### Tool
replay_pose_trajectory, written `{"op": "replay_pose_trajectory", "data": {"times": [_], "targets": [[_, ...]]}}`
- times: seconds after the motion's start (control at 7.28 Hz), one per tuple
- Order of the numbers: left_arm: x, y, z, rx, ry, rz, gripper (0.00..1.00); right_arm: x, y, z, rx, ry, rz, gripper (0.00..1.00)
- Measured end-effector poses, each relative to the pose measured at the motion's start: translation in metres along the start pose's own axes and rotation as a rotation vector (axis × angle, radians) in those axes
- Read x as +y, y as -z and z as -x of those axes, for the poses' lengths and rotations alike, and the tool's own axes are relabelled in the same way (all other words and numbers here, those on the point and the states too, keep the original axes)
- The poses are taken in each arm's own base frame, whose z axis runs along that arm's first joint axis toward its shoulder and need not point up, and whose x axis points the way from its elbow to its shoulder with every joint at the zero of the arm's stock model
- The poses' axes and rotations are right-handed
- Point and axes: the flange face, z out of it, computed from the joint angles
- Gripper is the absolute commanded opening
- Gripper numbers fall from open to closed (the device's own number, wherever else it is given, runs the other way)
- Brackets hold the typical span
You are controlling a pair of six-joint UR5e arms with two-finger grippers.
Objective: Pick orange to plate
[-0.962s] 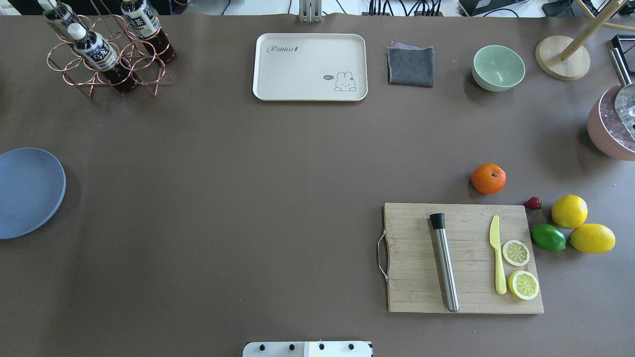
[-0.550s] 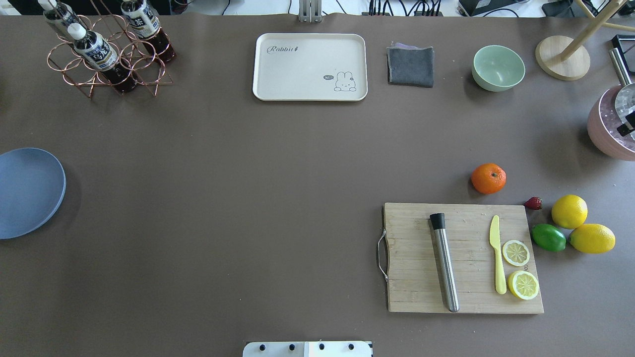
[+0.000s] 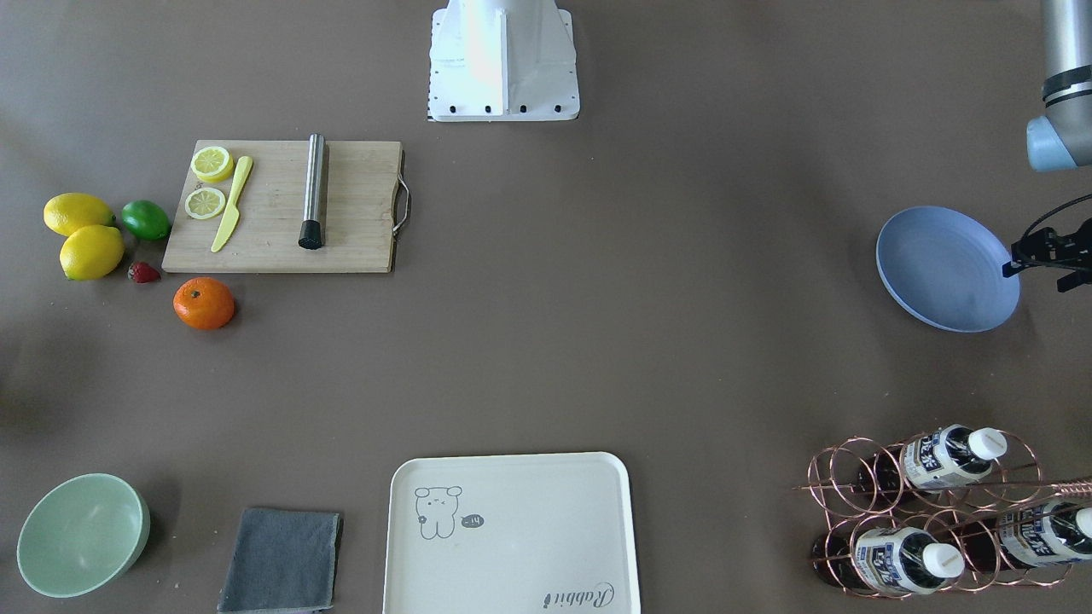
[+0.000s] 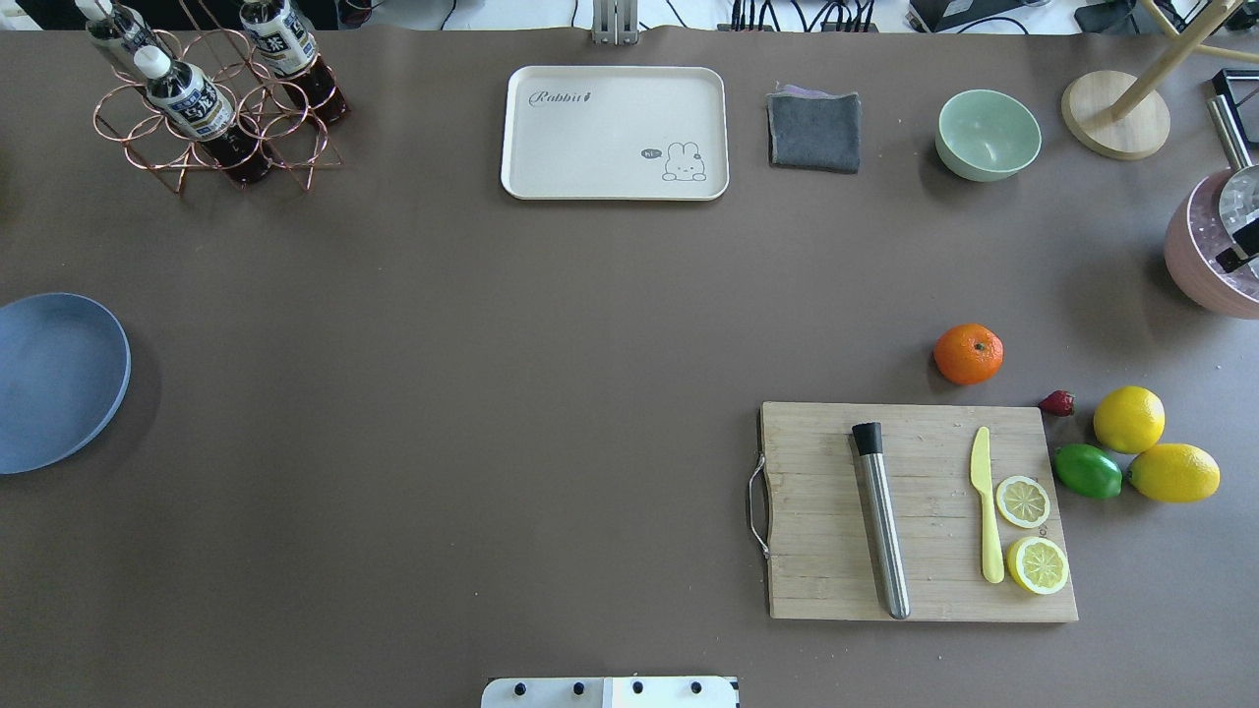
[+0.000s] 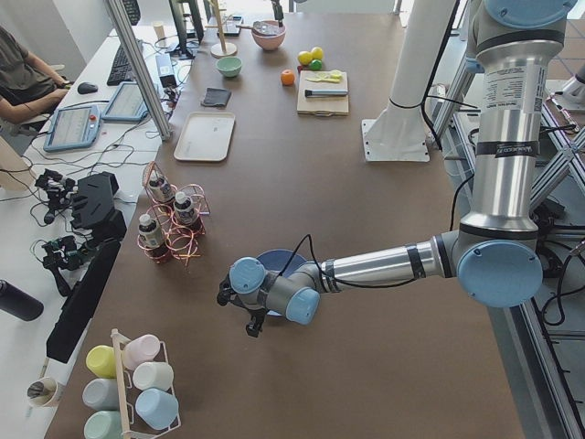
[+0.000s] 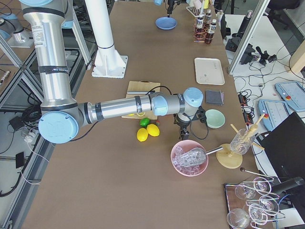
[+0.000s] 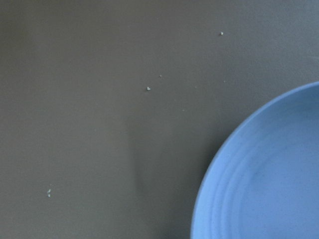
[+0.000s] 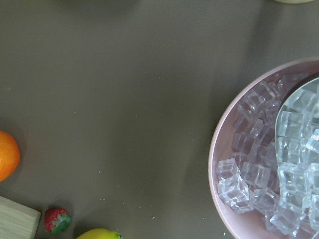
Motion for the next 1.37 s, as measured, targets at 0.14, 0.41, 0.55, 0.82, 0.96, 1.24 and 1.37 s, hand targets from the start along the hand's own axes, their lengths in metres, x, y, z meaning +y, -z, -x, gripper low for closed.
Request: {"op": "replay_pose_trajectory", "data": {"times": [0.14, 0.41, 0.55, 0.82, 0.96, 1.24, 1.37], "targets": [[0.0, -0.002, -0.002, 0.001, -0.003, 0.003, 0.77, 0.0, -0.002, 0.001, 0.0, 0.002, 0.003, 1.0], [-0.001, -0.009, -0.008, 0.004, -0.015, 0.016, 0.7, 0.001, -0.003, 0.001, 0.002, 0.0, 0.005, 1.0], [-0.001, -0.013, -0.011, 0.006, -0.022, 0.023, 0.43, 0.001, -0.003, 0.001, 0.002, -0.001, 0.006, 1.0], [-0.001, -0.02, -0.018, 0.011, -0.036, 0.037, 0.0, 0.001, -0.003, 0.001, 0.002, -0.001, 0.007, 1.0], [-0.002, -0.021, -0.02, 0.012, -0.039, 0.041, 0.0, 0.0, -0.003, 0.002, 0.001, 0.0, 0.006, 1.0], [-0.023, -0.016, -0.033, 0.028, -0.049, 0.033, 0.0, 0.0, -0.003, 0.003, -0.001, 0.0, 0.005, 1.0], [-0.039, -0.009, -0.046, 0.06, -0.04, 0.027, 0.0, -0.001, -0.002, 0.004, -0.002, 0.002, 0.003, 1.0]]}}
